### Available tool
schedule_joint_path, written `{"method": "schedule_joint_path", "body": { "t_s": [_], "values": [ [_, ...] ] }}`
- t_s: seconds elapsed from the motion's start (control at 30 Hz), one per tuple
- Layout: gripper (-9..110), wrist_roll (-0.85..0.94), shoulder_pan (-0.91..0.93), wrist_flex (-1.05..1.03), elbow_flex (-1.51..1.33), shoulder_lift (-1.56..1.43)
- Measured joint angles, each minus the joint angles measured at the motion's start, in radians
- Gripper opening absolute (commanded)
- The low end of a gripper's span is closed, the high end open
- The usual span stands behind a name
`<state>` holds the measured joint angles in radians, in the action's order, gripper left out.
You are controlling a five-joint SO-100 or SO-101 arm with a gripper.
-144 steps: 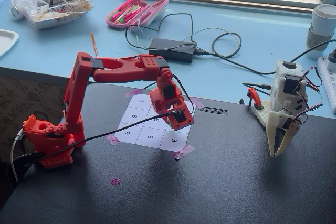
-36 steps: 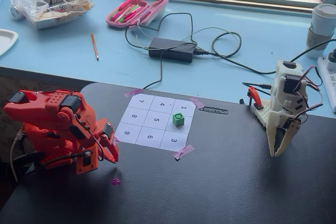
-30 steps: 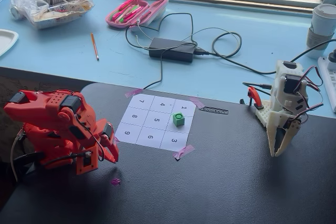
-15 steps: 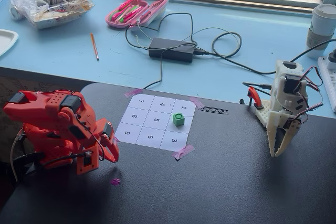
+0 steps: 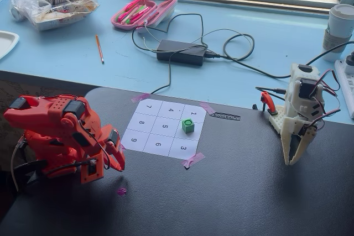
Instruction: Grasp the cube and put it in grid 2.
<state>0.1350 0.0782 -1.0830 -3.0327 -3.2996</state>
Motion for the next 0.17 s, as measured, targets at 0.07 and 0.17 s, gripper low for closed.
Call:
{"method": "schedule_joint_path", "body": {
  "t_s": [0.07,0.17],
  "values": [
    [0,0.000,0.000,-0.002,0.000,0.000],
    [0,0.000,0.000,-0.002,0.000,0.000]
  ]
}}
